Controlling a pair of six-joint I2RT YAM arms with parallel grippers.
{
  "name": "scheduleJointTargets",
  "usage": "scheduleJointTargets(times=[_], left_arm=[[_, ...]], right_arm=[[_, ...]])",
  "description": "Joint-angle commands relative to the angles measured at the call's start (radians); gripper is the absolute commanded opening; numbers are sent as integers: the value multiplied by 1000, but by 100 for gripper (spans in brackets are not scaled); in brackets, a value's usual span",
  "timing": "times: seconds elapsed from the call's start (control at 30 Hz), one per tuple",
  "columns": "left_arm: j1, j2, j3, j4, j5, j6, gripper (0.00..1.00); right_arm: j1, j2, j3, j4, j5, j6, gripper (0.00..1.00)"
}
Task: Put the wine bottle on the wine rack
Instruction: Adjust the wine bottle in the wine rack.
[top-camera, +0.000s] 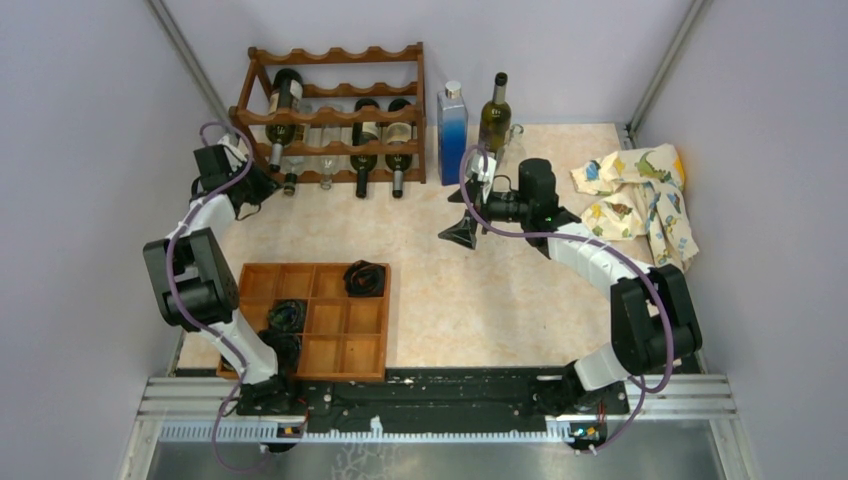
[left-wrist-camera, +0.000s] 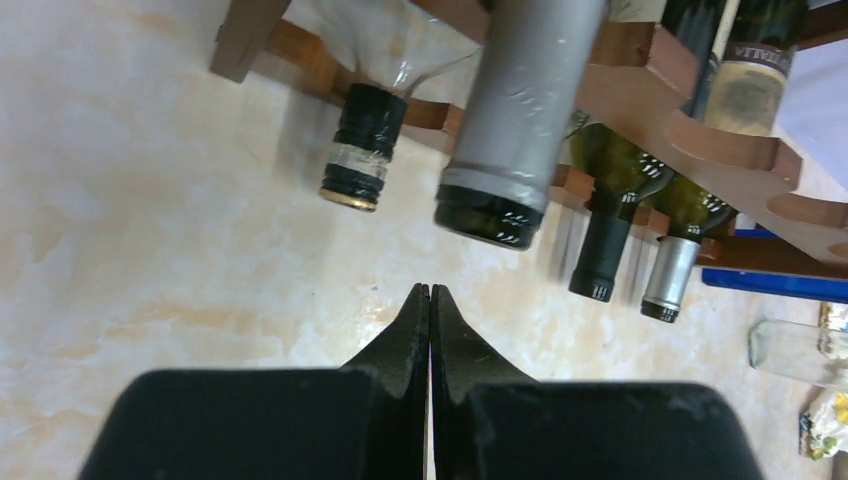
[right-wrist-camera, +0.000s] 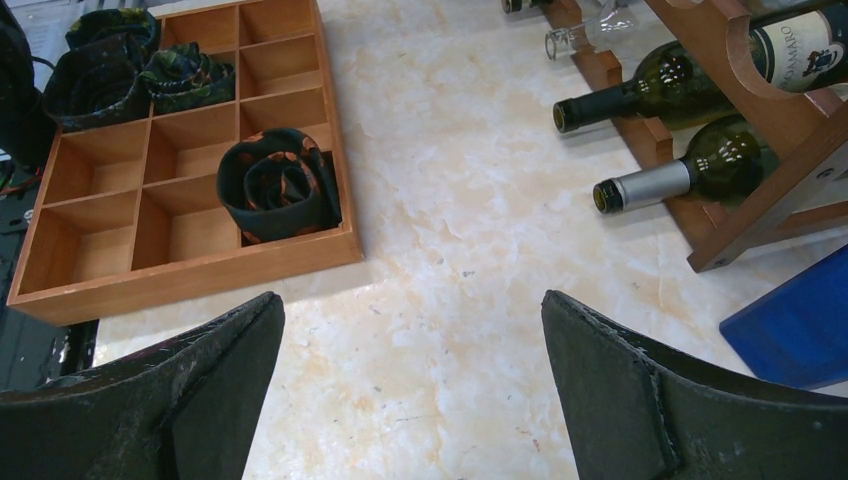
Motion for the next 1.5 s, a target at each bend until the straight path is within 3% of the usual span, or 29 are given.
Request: scheduleJointTargets(times=[0.0,0.4,0.57,0.8,1.03,1.13,1.23,1.3,1.47], left_arm=[[-5,6,39,50,75,-21,1],[-4,153,291,2,50,-23,0],[-5,120,215,4,36,-14,5],[-4,31,66,-11,-11,4,20],[-4,-158,-46,-50,-15,68,35],[-4,-236,-56,-20,79,131,46],[-3,-273,-46,142,294,216,54],[-5,-264,-10,203,411,306,56],[-11,-191,54,381,622,494,72]], right_arm=[[13,-34,6,41,-18,-23,98],[13,-58,-9,25,-12,-41,99],[14,-59,-12,23,-12,-45,98],[14,-50,0,17,-18,-54,98],[14,-52,-6,13,-18,-57,98],[14,-48,-6,17,-19,-57,98],[13,-39,1,20,-24,-57,98],[14,-32,8,23,-31,-58,98],[13,-26,17,24,-38,-63,98]])
